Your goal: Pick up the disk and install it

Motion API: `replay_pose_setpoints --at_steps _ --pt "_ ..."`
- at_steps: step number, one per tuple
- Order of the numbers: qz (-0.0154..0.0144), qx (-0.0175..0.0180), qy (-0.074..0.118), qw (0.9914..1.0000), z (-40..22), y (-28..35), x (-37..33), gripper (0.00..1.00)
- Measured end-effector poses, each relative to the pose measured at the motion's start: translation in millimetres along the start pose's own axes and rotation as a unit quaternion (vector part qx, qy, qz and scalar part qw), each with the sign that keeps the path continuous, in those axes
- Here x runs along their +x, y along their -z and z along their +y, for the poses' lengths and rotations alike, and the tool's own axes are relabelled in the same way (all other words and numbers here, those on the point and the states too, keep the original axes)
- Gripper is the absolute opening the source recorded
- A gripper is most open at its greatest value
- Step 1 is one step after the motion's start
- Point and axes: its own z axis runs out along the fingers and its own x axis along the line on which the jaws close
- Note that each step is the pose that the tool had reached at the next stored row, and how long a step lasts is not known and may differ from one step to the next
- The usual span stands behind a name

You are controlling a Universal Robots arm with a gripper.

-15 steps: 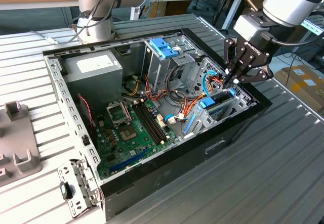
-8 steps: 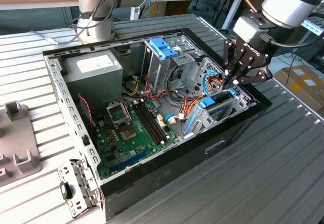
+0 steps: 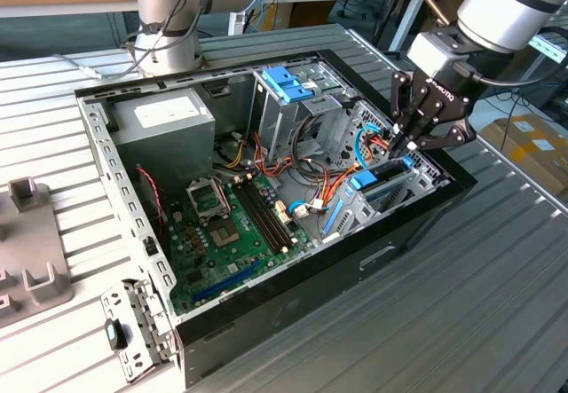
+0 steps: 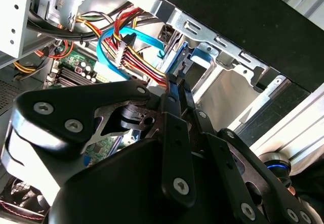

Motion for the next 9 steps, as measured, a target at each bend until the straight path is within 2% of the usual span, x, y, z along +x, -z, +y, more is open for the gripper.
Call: replay_pose_setpoints --at_steps 9 --pt "-0.001 0.0 0.0 1.0 -0.4 -7.3 0.7 0.18"
